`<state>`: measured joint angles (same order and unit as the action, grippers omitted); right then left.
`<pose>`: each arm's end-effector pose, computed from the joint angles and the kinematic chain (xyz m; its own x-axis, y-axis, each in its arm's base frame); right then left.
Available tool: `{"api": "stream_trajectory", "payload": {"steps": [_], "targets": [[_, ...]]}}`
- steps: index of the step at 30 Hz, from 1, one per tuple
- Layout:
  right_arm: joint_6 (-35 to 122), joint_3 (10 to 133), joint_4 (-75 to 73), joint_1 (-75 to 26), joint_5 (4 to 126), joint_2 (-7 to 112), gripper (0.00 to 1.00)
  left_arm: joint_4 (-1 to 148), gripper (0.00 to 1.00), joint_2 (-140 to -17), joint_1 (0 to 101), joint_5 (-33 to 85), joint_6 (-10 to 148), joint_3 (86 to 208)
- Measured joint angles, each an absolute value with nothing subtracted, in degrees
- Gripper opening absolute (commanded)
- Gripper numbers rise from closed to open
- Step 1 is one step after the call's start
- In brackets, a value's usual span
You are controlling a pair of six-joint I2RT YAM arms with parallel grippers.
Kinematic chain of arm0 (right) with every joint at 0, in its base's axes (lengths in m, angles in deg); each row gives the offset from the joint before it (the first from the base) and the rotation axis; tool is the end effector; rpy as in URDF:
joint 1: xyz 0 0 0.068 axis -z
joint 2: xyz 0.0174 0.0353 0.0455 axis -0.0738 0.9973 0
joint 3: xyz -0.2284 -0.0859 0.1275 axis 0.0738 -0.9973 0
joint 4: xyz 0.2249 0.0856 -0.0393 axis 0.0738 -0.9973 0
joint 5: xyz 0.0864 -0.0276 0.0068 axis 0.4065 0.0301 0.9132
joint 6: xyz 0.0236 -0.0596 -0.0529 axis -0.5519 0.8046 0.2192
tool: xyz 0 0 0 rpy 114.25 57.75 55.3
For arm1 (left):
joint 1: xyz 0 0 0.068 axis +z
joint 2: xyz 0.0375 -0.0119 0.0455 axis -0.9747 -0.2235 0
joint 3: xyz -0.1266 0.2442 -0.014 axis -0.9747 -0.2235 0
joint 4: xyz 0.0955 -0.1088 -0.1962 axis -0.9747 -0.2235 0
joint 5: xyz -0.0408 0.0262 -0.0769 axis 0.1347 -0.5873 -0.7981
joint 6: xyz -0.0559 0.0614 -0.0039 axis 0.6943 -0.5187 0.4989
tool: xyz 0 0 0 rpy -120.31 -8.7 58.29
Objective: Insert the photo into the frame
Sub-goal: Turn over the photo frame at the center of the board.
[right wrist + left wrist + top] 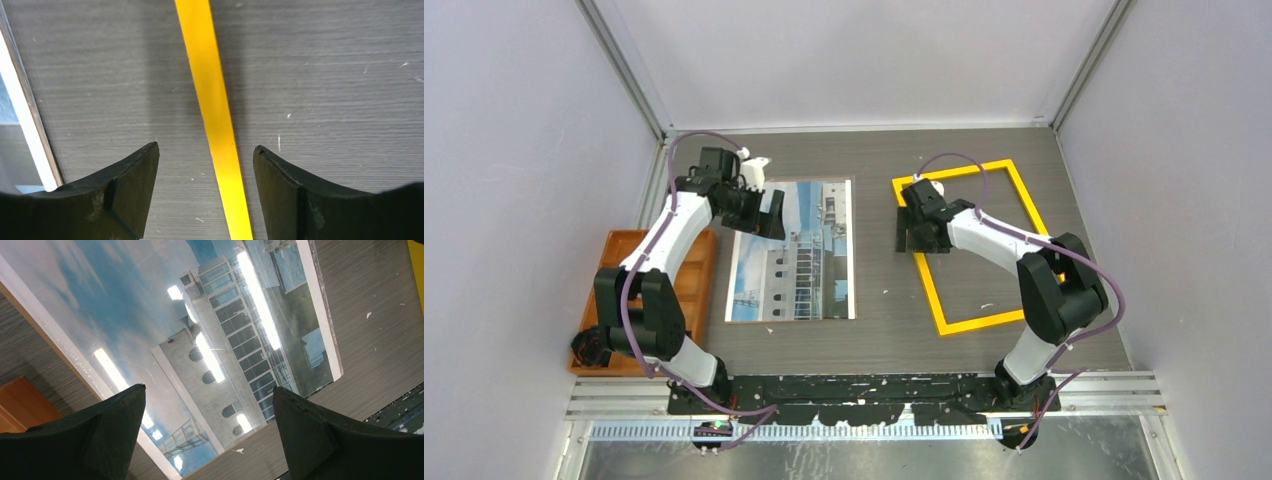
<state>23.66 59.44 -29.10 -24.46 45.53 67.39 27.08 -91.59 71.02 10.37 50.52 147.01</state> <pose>0.3061 0.1504 0.1808 -0.8577 0.0347 -0.5129 0.0064 0.9984 0.0568 0.3116 -0.0626 0.2515 -0.8263 0.1917 -0.5296 0.3899 0.8732 -0.2924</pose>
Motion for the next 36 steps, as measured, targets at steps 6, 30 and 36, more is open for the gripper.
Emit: {"api": "stream_trajectory", "payload": {"steps": [6, 30, 36], "targets": [[23.4, 56.5, -28.2, -26.1, 45.3, 68.8, 0.66, 25.0, 1.0, -92.3, 70.3, 10.6, 50.5, 148.6], [13.2, 73.1, -35.6, -31.6, 45.4, 71.6, 0.08, 18.3, 1.0, -94.1, 69.3, 10.4, 49.3, 153.8], [7.8, 84.6, -36.8, -34.4, 51.2, 71.5, 0.08, 16.8, 1.0, -95.2, 69.3, 8.8, 50.4, 154.7]]}}
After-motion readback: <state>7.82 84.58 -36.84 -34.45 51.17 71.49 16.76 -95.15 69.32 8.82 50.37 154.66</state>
